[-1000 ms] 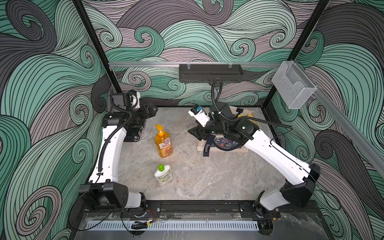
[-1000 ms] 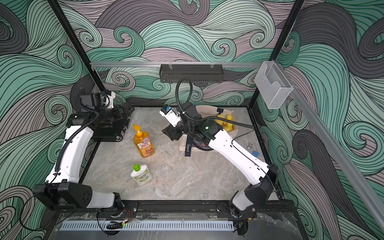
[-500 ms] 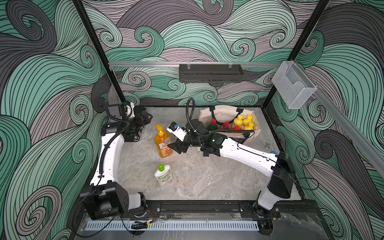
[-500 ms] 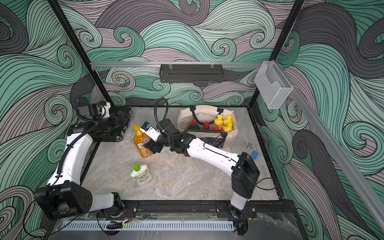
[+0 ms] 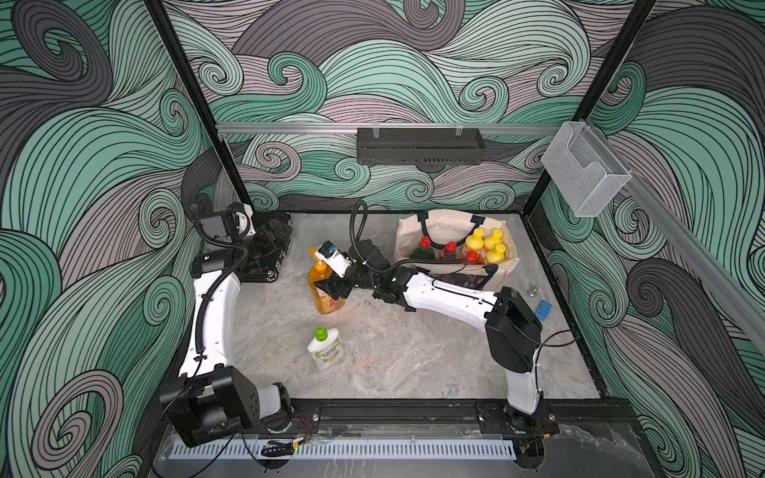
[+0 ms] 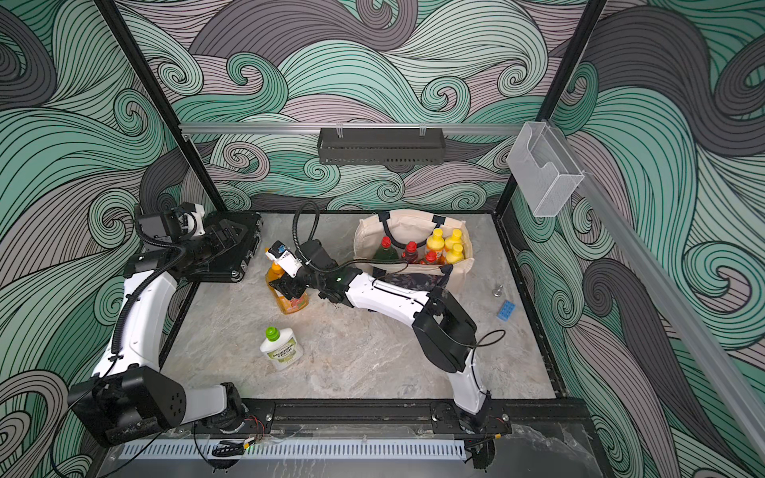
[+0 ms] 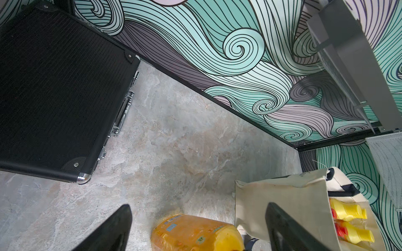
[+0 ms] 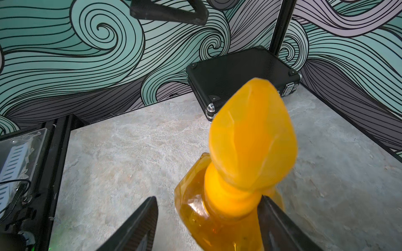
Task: Pack dish soap into the shopping bag
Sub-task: Pick up the bottle of dish soap at the center of the board.
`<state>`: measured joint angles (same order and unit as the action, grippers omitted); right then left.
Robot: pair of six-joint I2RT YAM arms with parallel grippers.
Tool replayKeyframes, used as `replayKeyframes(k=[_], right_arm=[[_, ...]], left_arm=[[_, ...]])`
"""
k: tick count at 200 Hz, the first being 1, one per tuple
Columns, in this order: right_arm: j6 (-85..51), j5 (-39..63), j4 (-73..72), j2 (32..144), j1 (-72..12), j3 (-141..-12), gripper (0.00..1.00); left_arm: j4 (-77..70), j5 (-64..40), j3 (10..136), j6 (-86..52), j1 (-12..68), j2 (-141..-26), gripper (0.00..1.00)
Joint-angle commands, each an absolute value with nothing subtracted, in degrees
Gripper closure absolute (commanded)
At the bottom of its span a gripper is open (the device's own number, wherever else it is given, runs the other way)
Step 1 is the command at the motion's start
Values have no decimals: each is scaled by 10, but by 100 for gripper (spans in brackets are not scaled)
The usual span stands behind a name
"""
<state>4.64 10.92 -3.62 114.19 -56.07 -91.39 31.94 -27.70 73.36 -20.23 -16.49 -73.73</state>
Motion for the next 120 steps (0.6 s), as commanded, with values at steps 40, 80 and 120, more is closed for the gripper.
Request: replayKeyframes(k=[40, 80, 120], right_arm=[[33, 96, -93, 1169, -564, -948, 31], [26, 109, -81, 1195, -564, -977, 37], [23, 114, -76, 1211, -564, -988, 42]], left_arm=[[302, -299, 733, -210, -174, -729, 5], [294, -308, 728, -213, -177, -729, 5], [291, -311, 726, -215, -178, -728, 5]])
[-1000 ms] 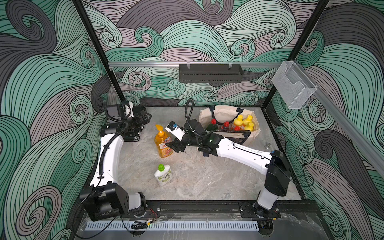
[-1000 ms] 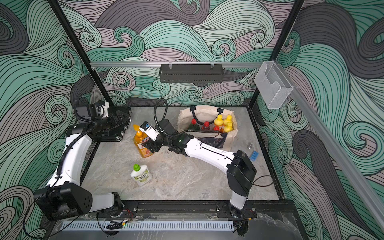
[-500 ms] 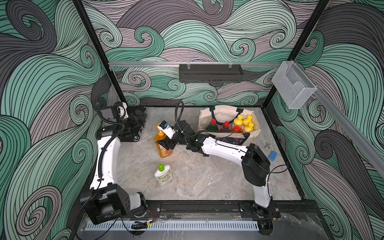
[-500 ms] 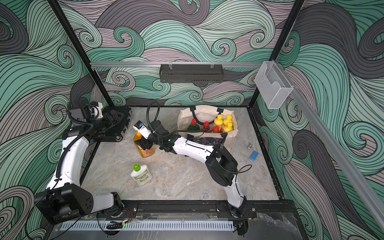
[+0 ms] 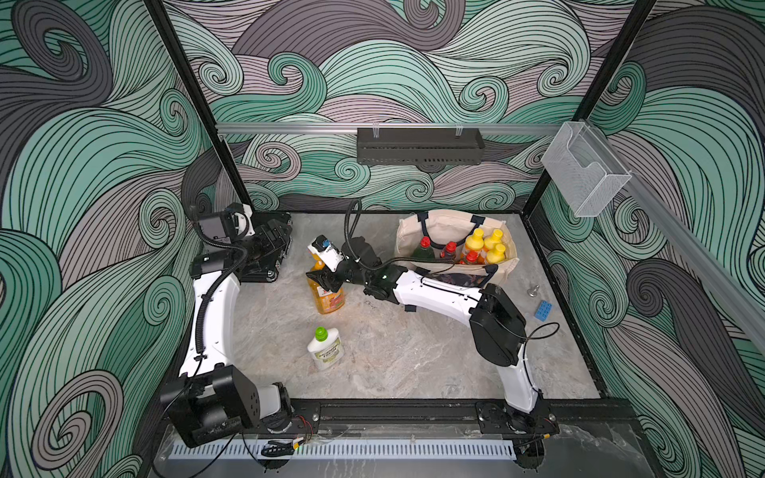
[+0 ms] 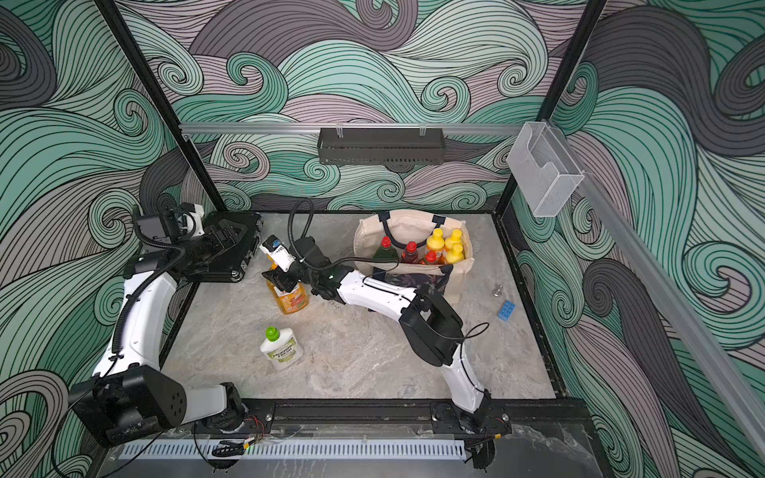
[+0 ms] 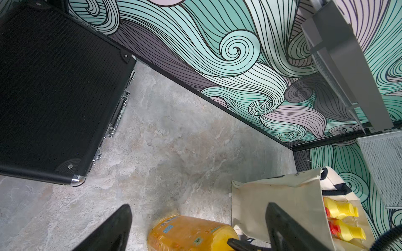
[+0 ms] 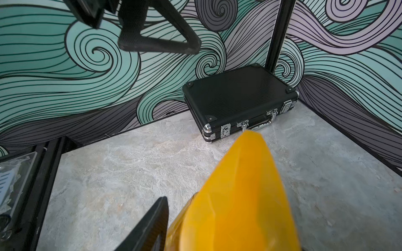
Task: Pack dish soap into the shopping bag
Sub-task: Pick up the bottle of dish soap at the center of the board.
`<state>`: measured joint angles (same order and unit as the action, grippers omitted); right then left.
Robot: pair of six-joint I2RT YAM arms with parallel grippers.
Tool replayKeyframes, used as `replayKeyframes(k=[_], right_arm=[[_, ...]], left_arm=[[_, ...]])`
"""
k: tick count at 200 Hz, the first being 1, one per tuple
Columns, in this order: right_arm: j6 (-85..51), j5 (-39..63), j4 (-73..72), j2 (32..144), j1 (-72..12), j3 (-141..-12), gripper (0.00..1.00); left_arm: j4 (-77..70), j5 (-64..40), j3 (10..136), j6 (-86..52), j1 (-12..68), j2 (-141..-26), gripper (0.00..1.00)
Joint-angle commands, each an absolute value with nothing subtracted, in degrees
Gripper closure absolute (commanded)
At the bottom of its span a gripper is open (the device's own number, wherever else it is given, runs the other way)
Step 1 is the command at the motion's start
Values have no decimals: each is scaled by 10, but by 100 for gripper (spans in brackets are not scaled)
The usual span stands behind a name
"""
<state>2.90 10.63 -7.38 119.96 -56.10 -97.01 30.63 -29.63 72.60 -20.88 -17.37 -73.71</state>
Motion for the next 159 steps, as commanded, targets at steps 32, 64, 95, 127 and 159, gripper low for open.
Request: replayKeyframes(k=[32, 64, 95, 127, 159], right_arm=[[22, 111, -80, 1212, -564, -989, 56], [25, 111, -77, 1212, -565, -995, 65], [32, 104, -71, 1205, -565, -993, 84], [39, 86, -70, 1196, -568, -990, 96], [46, 69, -67, 1180, -567, -986, 100]], left_arm=[[287, -315, 723, -217, -178, -728, 5], [284, -318, 722, -217, -178, -728, 5], [281, -320, 721, -218, -178, -728, 5], [280, -321, 719, -219, -178, -727, 5], [273, -335, 716, -222, -178, -728, 5]])
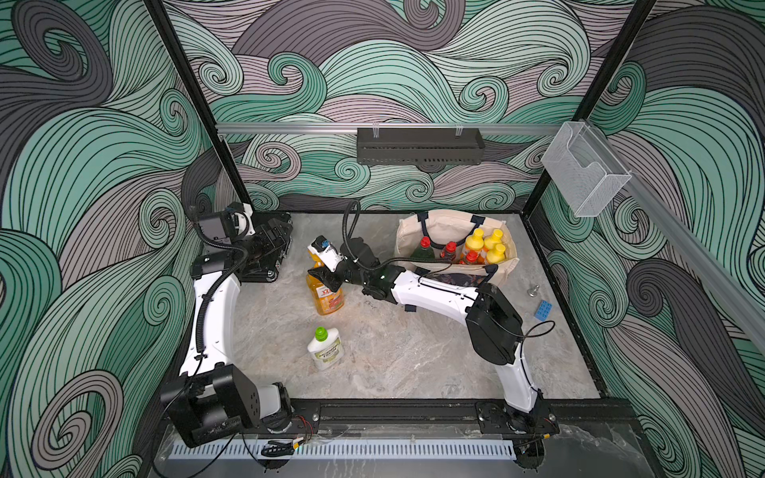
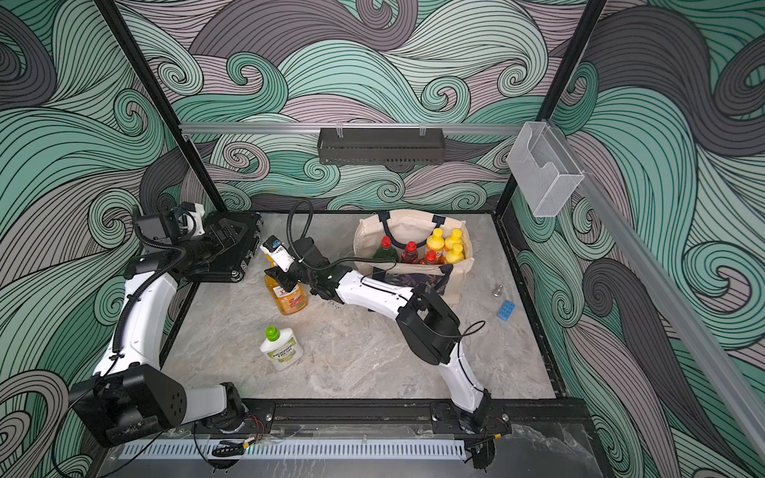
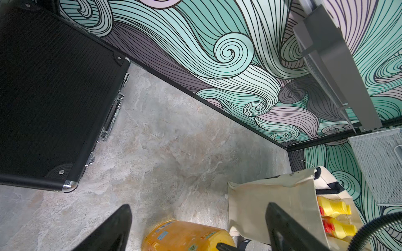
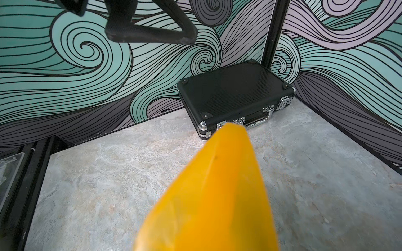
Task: Pack dish soap into the shopping bag
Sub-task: Pick up the bottle of dish soap at the center of the board.
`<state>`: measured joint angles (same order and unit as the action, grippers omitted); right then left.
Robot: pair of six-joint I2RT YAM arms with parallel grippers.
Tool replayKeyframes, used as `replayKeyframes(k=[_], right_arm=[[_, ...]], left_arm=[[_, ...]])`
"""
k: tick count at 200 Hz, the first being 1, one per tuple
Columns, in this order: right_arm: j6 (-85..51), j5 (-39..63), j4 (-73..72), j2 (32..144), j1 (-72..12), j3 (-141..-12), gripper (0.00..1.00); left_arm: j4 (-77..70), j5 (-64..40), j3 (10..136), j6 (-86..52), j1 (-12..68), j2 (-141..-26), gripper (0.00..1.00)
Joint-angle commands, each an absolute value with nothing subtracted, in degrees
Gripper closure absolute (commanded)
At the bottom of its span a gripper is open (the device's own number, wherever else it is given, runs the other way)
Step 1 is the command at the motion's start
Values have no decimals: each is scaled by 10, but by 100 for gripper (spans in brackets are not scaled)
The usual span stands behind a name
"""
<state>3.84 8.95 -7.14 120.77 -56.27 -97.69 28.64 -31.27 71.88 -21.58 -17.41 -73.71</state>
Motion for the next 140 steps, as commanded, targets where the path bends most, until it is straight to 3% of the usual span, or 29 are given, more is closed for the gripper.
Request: replayKeyframes(k=[1, 140], right_arm=[[46, 67, -67, 1180, -567, -986, 100], [67, 19, -12, 1050, -536, -953, 100]], left_arm=[[273, -336, 716, -222, -178, -728, 5], [270, -381, 729, -195, -107, -729, 5]])
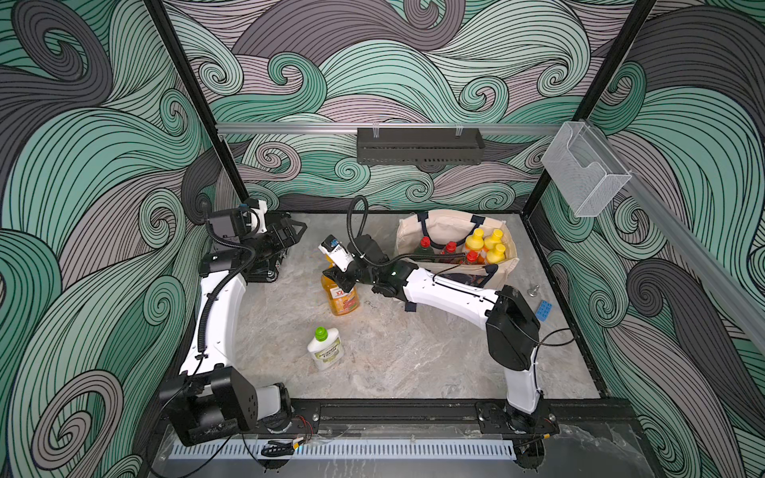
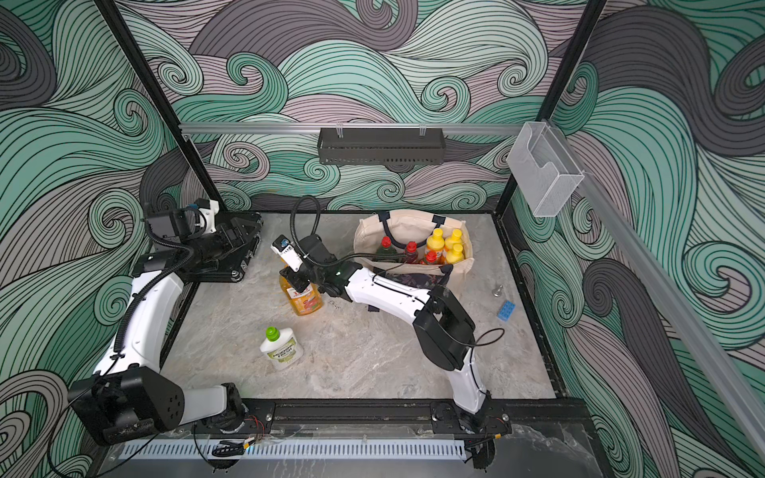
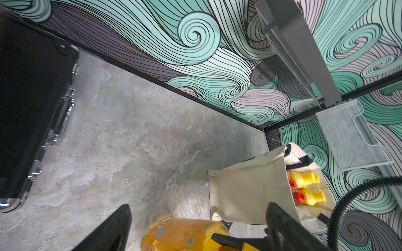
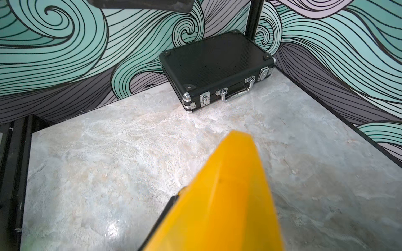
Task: Pack dish soap into the shopping bag
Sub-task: Pick up the bottle of dish soap at the center of the board.
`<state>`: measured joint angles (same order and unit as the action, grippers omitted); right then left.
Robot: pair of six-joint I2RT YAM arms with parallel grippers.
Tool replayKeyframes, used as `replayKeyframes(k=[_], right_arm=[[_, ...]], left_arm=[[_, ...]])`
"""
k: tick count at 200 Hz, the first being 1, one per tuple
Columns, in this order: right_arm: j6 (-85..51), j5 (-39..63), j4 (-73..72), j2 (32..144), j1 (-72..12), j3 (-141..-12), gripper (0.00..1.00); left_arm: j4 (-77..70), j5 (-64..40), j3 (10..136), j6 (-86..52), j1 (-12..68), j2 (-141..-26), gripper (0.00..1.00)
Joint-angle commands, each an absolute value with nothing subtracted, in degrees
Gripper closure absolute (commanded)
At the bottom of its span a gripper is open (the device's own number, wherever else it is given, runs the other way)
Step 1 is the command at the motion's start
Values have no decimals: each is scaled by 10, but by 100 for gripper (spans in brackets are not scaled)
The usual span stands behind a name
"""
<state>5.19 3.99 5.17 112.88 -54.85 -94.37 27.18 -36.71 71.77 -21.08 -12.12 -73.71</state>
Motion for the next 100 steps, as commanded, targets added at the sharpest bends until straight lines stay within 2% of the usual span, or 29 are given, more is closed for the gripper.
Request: replayKeyframes(k=[1, 41, 100], right_arm=[[68, 19, -12, 1049, -536, -953, 100], [77, 13, 10, 1006, -521, -956, 100], [80, 27, 100, 972, -498, -1026, 100]], left_arm=[[270, -381, 729, -195, -107, -729, 5], [287, -379, 747, -181, -77, -733, 5], [307, -374, 774, -173, -41, -742, 5]])
